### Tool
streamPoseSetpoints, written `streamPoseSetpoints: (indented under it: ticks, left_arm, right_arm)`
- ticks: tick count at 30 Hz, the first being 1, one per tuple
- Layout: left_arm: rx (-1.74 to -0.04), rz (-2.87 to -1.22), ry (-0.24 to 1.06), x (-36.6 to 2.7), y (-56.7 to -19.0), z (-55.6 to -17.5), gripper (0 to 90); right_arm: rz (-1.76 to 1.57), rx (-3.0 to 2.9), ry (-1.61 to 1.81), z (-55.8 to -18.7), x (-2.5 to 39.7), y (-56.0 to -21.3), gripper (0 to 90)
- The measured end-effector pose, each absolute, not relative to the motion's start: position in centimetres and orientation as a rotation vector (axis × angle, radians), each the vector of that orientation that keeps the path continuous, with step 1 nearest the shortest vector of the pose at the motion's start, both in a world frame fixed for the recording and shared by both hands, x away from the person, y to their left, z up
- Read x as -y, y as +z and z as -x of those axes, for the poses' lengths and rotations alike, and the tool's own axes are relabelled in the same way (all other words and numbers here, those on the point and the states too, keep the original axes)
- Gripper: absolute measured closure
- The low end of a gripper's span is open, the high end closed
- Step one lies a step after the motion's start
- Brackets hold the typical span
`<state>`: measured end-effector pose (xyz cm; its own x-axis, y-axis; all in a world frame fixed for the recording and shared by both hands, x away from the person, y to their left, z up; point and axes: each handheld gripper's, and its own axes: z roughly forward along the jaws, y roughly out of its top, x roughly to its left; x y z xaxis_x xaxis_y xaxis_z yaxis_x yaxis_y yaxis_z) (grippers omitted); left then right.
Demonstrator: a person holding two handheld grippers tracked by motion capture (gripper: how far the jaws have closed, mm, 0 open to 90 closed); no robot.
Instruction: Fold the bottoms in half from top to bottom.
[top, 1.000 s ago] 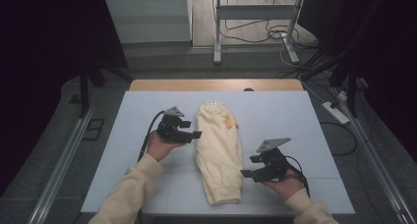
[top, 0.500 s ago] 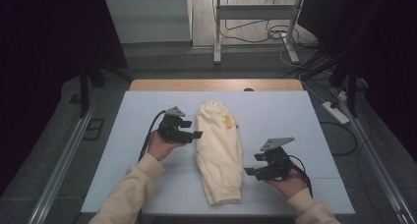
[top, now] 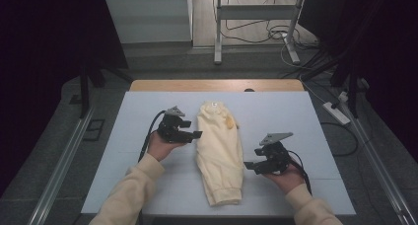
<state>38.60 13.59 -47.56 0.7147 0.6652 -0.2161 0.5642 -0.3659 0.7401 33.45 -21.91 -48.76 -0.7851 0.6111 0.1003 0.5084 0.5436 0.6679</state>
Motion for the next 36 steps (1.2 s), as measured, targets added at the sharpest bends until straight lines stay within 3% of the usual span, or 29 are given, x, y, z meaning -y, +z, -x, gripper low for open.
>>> streamPoseSetpoints:
  ticks: [36]
  left_arm:
    - [-0.956,-2.052,0.156,-13.6,-47.6,-41.4,27.8]
  right_arm:
    - [-1.028,-2.569,1.095,-40.9,19.2,-48.1,30.8]
